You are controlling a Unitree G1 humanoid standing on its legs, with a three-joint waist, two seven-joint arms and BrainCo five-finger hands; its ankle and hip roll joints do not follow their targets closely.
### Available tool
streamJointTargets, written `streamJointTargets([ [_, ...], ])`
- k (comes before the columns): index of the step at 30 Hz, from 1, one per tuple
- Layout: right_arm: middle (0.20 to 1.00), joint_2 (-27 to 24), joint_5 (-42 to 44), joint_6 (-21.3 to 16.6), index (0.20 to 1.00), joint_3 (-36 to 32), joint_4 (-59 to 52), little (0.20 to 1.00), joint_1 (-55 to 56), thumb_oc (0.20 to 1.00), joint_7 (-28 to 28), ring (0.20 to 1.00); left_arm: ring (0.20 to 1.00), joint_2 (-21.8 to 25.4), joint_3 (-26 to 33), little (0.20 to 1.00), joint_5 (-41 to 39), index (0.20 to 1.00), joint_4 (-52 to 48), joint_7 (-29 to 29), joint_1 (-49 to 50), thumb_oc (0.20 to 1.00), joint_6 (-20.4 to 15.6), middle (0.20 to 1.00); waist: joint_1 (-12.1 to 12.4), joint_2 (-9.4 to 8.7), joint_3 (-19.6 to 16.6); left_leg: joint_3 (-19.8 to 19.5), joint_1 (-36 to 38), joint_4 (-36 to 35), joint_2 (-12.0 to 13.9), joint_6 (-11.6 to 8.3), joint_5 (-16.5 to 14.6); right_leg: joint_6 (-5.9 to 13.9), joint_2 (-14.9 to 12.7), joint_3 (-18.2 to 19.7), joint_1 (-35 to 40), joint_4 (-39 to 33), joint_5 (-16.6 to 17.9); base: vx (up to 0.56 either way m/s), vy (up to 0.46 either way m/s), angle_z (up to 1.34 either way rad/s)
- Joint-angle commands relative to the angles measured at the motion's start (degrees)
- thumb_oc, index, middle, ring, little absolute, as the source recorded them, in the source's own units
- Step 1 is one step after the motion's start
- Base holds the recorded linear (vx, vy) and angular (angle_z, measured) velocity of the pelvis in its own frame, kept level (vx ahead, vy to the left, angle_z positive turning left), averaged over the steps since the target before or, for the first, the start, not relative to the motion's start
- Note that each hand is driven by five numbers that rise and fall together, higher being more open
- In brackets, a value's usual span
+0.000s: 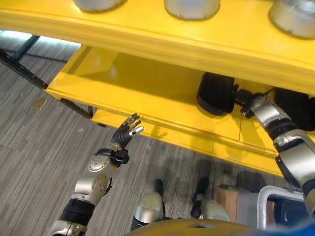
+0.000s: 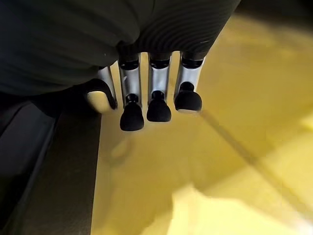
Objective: Move parts from the plastic box to the shelf.
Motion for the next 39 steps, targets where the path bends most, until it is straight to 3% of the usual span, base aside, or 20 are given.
streamJointTargets([
  [1, 0.2, -3.5, -2.89, -1.87, 0.2, 5.27, 2.03, 0.2, -8.5, 0.2, -3.79, 0.2, 1.0, 1.56, -1.31, 1.0, -2.34, 1.0, -7.3, 0.93, 2.1, 1.0, -4.16, 1.0, 1.0, 0.39, -0.35, -4.1, -2.68, -1.41, 0.53, -1.51, 3.01, 5.85, -3.62, -1.85, 1.77, 12.51, -10.03, -0.07, -0.02, 0.01],
  [5, 0.2, -5.07, -3.43, -1.75, 0.2, 5.59, 1.92, 0.2, -9.94, 0.2, -4.13, 0.2, 1.0, 1.85, -1.49, 1.0, -2.31, 1.0, -8.44, 0.92, 2.3, 1.0, -4.9, 1.0, 1.18, 0.78, 1.35, -4.28, -4.52, -0.28, 0.25, -1.53, 3.05, 5.59, -3.39, -1.87, 0.13, 13.71, -10.54, -0.04, -0.018, 0.01],
  [8, 0.2, -8.37, -4.49, -0.9, 0.2, 5.89, 0.97, 0.2, -12.8, 0.2, -5.39, 0.2, 1.0, 2.82, -1.19, 1.0, -4.12, 1.0, -10.72, 1.91, 2.17, 1.0, -5.52, 1.0, 1.4, 1.63, 4.66, -4.77, -8.43, 1.71, -0.2, -1.65, 3.45, 5.13, -2.96, -1.85, -3.66, 16.62, -11.85, -0.07, -0.051, 0.0],
  [15, 0.2, -11.47, -5.74, 1.3, 0.2, 7.29, -0.18, 0.2, -14.73, 0.2, -6.14, 0.2, 1.0, 3.97, -1.25, 1.0, -5.98, 1.0, -12.11, 1.31, 2.49, 1.0, -6.11, 1.0, 1.44, 1.6, 4.66, -5.51, -13.72, 2.96, -0.17, -1.72, 3.99, 4.49, -1.87, -1.76, -9.14, 18.7, -12.54, -0.04, -0.045, 0.07],
  [22, 0.2, -12.22, -15.55, 0.53, 0.2, 11.41, -0.62, 0.2, -16.92, 0.2, -6.26, 0.2, 1.0, 3.89, -1.91, 1.0, -6.38, 1.0, -11.34, 0.92, 2.18, 1.0, -6.27, 1.0, 1.04, 1.41, 4.66, -4.93, -12.55, 3.71, 0.16, -2.21, 2.63, 4.89, -2.1, -1.29, -8.56, 19.73, -14.02, 0.02, -0.005, -0.02],
  [23, 0.2, -12.45, -16.97, -0.02, 0.2, 11.86, -0.48, 0.2, -17.62, 0.2, -6.45, 0.2, 1.0, 3.92, -1.75, 1.0, -6.18, 1.0, -11.6, 0.77, 1.93, 1.0, -5.96, 1.0, 1.14, 1.4, 4.66, -4.49, -13.5, 3.68, 0.3, -1.77, 3.65, 4.32, -2.03, -1.93, -9.23, 19.23, -12.86, -0.06, -0.004, -0.06],
  [36, 0.2, -12.81, -18.39, -0.13, 0.2, 14.55, -1.04, 0.2, -18.23, 0.2, -5.26, 0.2, 1.0, 3.77, -0.84, 1.0, -5.72, 1.0, -12.2, -0.28, 3.61, 1.0, -5.18, 1.0, 1.63, 1.24, 4.66, -4.77, -11.88, 3.98, 0.15, -2.05, 2.08, 4.97, -2.47, -1.59, -7.86, 19.96, -14.42, 0.02, -0.003, 0.0],
  [37, 0.95, -12.57, -16.92, 0.24, 0.95, 14.42, -0.9, 0.95, -18.17, 0.95, -6.75, 0.95, 1.0, 3.72, -0.85, 1.0, -5.85, 1.0, -12.42, -0.13, 3.65, 1.0, -4.92, 1.0, 1.71, 1.3, 4.66, -4.78, -11.72, 4.04, 0.12, -1.99, 2.02, 4.94, -2.52, -1.6, -7.64, 19.96, -14.47, 0.03, 0.011, 0.0],
  [38, 1.0, -12.46, -16.69, 0.51, 1.0, 14.31, -0.92, 1.0, -18.36, 1.0, -6.91, 1.0, 1.0, 3.76, -0.83, 1.0, -5.94, 1.0, -12.51, -0.05, 3.61, 1.0, -4.76, 1.0, 1.73, 1.31, 4.66, -4.75, -11.66, 4.1, 0.09, -2.0, 1.95, 4.97, -2.58, -1.62, -7.56, 19.99, -14.5, 0.03, 0.015, 0.0],
  [39, 1.0, -12.32, -16.75, 0.67, 1.0, 14.07, -0.92, 1.0, -18.35, 1.0, -7.24, 1.0, 1.0, 3.77, -0.84, 1.0, -5.99, 1.0, -12.5, -0.04, 3.59, 1.0, -4.72, 1.0, 1.74, 1.36, 4.66, -4.74, -11.5, 4.03, 0.04, -1.99, 1.91, 4.99, -2.61, -1.62, -7.42, 19.98, -14.56, 0.0, 0.0, 0.0],
])
